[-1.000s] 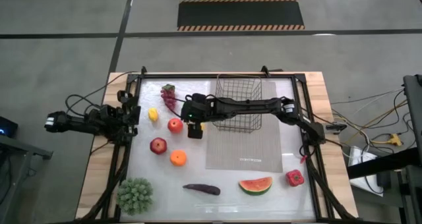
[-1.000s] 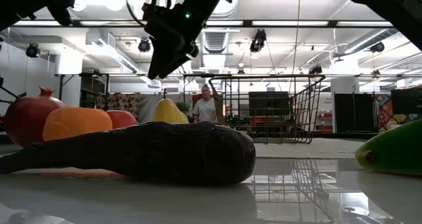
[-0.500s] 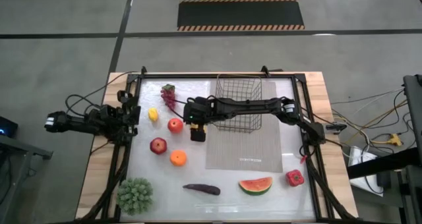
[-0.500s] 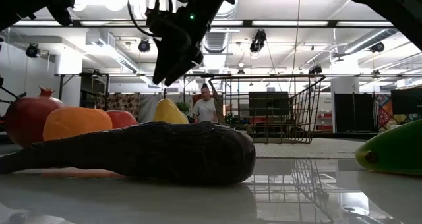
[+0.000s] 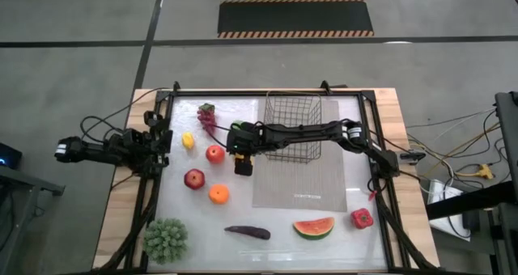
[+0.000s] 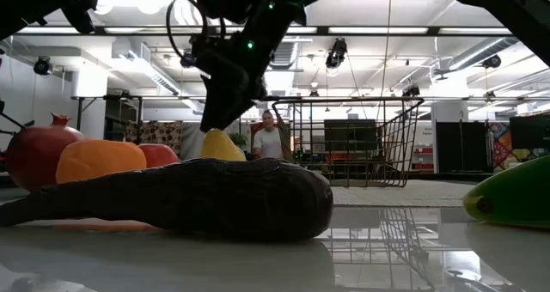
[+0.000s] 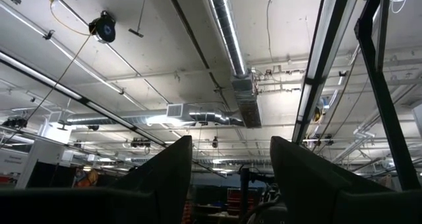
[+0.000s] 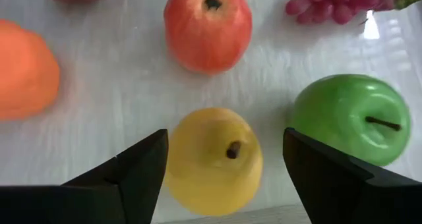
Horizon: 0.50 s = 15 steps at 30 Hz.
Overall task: Build produce basket
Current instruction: Put the pear into the wire basket
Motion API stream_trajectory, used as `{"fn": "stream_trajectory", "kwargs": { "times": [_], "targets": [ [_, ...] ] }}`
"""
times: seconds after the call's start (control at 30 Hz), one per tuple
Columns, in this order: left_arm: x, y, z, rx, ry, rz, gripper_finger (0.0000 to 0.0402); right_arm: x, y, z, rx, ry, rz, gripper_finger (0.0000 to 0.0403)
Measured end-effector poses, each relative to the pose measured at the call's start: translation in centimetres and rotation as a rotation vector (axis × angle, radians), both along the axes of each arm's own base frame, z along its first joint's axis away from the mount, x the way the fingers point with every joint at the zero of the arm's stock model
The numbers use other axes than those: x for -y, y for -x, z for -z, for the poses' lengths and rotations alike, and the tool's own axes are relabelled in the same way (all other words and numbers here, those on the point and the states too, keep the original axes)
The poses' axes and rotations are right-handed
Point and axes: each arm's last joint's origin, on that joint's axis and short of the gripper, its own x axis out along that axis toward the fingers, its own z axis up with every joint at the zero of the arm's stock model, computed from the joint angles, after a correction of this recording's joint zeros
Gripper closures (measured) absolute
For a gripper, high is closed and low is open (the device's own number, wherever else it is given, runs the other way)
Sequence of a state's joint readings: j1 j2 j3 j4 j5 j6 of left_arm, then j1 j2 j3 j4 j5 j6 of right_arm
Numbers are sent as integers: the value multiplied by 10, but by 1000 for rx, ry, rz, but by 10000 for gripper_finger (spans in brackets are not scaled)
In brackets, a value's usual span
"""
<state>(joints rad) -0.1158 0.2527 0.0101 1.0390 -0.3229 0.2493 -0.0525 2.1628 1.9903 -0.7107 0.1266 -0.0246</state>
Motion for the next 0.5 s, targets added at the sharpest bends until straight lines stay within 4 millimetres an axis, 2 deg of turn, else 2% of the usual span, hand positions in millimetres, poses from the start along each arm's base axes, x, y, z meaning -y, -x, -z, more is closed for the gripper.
{"fn": "stream_trajectory", "kwargs": {
  "times": [0.23, 0.5],
  "targets": [
    [0, 0, 0, 0, 0, 0, 213, 0, 0, 9, 7, 2, -1, 160],
    [0, 0, 0, 0, -1, -1, 213, 0, 0, 11, 4, -4, 4, 260]
  ]
}}
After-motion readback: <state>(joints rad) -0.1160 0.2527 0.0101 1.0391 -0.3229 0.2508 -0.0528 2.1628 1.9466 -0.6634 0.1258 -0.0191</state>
